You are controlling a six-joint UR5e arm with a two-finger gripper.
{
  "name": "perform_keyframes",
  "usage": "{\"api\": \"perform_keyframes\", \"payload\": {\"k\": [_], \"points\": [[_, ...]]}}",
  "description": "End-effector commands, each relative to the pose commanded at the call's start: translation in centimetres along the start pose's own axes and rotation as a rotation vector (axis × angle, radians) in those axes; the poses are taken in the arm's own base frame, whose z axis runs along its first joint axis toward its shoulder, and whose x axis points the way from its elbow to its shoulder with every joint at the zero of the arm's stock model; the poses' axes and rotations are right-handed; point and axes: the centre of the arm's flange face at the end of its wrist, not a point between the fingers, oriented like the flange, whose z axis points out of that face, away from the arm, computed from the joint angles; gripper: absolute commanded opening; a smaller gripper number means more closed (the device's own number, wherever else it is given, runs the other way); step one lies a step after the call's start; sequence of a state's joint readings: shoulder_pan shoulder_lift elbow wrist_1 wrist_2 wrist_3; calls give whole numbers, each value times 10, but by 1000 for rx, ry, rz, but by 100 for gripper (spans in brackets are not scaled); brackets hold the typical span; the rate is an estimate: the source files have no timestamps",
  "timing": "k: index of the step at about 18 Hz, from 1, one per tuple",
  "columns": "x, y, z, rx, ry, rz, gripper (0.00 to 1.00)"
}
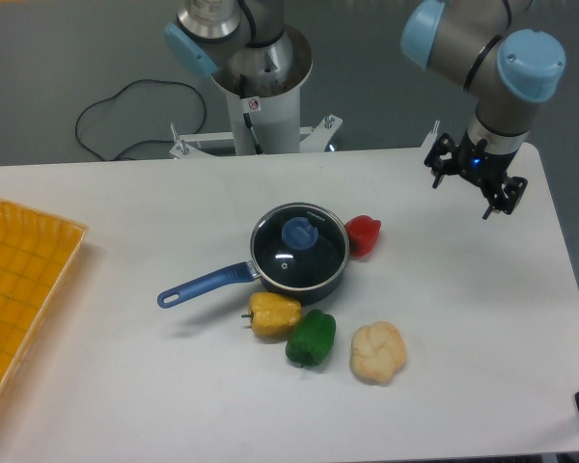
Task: Open the lid
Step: 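Move the gripper over the saucepan's glass lid toward the blue knob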
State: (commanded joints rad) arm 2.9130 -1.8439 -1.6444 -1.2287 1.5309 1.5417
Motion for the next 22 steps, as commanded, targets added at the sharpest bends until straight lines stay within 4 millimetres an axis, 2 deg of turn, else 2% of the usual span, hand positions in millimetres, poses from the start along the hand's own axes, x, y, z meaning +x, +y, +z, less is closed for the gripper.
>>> {"api": "perform_keyframes", "payload": {"k": [5, 8, 13, 20, 22], "points": [[1, -3, -1, -3, -3, 12, 100], [4, -17, -2, -4, -8, 32, 100], [10, -17, -3, 0, -6, 36, 100], [35, -32, 3, 2, -54, -19, 100], [42, -48, 4, -5, -51, -8, 100]]}}
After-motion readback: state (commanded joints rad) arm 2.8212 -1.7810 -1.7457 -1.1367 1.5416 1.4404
